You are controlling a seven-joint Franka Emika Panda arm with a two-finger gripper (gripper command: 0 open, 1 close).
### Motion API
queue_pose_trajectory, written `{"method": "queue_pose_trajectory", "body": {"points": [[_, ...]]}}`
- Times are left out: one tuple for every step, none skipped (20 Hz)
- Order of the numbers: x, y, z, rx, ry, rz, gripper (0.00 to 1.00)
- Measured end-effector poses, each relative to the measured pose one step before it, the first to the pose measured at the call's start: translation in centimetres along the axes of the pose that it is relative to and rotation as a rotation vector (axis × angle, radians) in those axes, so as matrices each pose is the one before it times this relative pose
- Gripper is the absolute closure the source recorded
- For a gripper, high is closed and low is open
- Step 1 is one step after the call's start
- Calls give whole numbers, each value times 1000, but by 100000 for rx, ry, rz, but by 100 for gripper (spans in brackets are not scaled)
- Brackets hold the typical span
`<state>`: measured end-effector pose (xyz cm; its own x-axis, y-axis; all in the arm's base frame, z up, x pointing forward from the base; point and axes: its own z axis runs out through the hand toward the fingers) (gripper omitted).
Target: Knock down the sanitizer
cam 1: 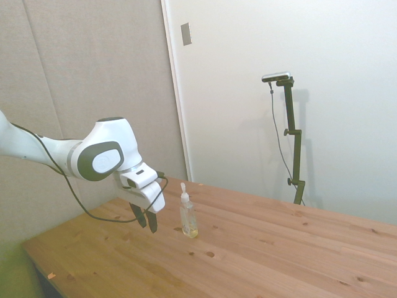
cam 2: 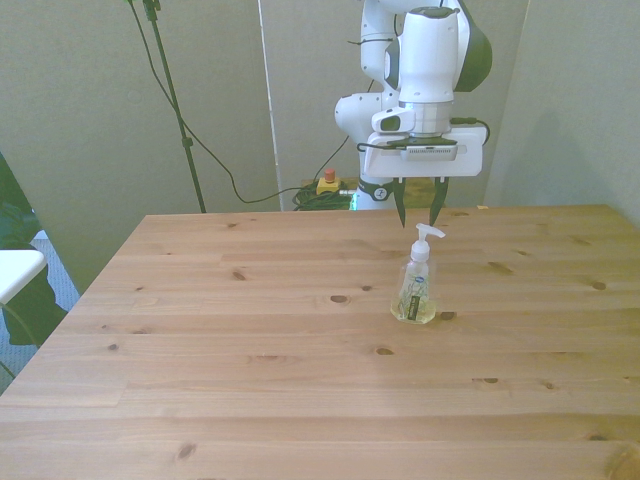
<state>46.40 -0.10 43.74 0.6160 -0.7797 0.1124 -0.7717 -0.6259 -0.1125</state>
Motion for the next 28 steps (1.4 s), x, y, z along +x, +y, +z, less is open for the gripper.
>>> {"method": "queue_pose_trajectory", "body": {"points": [[276, -315, 140, -200, -18, 340, 100], [280, -299, 114, -136, 85, 371, 100], [312, -286, 132, -282, 144, 258, 100], [314, -240, 107, -258, 256, 413, 100], [360, -264, 110, -178, 221, 508, 100], [349, -249, 119, 61, 232, 666, 100], [367, -276, 157, -40, 268, 750, 100], [341, -240, 187, -79, 283, 751, 100], [384, -268, 190, 7, -7, 778, 100], [392, -256, 204, 14, -69, 697, 100], [438, -254, 225, -66, -165, 608, 100], [431, -212, 242, -115, -178, 578, 100], [448, -236, 248, -133, -158, 605, 100], [420, -250, 223, -78, -120, 506, 100], [391, -271, 242, -106, -140, 422, 100], [307, -289, 263, -147, -170, 338, 100], [280, -325, 319, -235, -209, 358, 100], [304, -392, 259, -85, -73, 403, 100], [294, -417, 244, -74, -96, 338, 100], [332, -495, 201, -39, -5, 300, 100], [361, -564, 112, 153, 310, 417, 100], [394, -622, 81, 5, 497, 434, 100], [389, -622, 69, 73, 311, 297, 100], [426, -636, 23, 272, 585, 618, 100], [468, -648, -80, 441, 748, 1023, 100], [509, -575, -88, 518, 519, 1134, 100], [616, -495, -123, 613, 633, 1332, 100], [631, -396, -151, 639, 722, 1366, 100]]}}
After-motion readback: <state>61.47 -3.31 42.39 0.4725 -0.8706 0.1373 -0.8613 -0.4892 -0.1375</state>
